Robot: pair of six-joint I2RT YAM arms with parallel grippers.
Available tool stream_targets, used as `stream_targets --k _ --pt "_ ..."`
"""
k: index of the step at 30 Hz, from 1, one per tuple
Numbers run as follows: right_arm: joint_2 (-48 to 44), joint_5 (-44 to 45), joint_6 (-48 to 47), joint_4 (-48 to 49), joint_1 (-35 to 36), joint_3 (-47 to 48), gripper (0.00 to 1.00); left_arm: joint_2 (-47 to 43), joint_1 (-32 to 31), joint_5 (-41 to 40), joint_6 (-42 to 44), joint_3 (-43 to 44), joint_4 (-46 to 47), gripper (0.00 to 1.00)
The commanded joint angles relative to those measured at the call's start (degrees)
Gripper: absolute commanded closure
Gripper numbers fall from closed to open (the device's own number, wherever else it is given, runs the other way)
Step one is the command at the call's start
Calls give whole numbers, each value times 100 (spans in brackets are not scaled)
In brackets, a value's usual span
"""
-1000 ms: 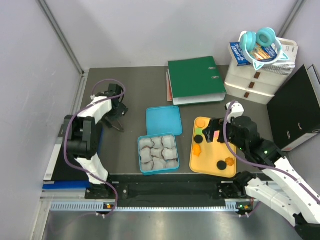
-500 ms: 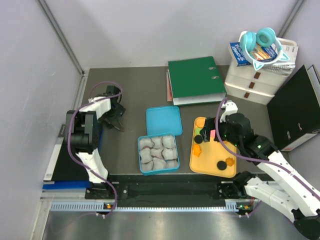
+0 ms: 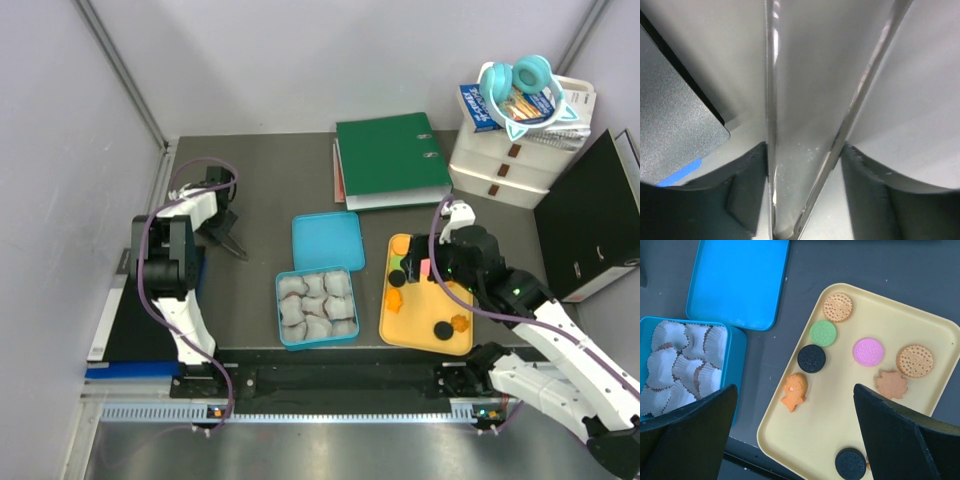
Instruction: Pack the cookies
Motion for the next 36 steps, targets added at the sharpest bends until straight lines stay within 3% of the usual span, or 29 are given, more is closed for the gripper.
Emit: stream_targets --k 1,4,6,12,17,22,23,27,36 --pt "42 81 -60 149 48 216 1 473 36 323 -17 -383 165 48" --pt "50 81 -52 149 48 225 1 402 36 314 123 -524 182 75" --pt "50 54 -52 141 49 234 1 288 36 392 229 -559 191 100" --pt "59 -86 1 185 48 322 1 -36 -112 517 906 -165 -388 100" --pt "59 -192 -34 185 48 418 1 -958 -517 516 1136 -94 -643 100" --pt "42 -209 -96 149 57 533 1 -2187 -930 1130 1134 -479 -145 100" --pt "33 -235 -96 141 57 541 1 -2364 -992 1636 1257 -559 48 100" --pt "-72 -306 -52 149 48 515 1 -2928 -1824 2010 1933 -534 481 100" --pt "-204 -420 -69 123 48 541 1 -2613 -3819 1941 3059 643 -660 100"
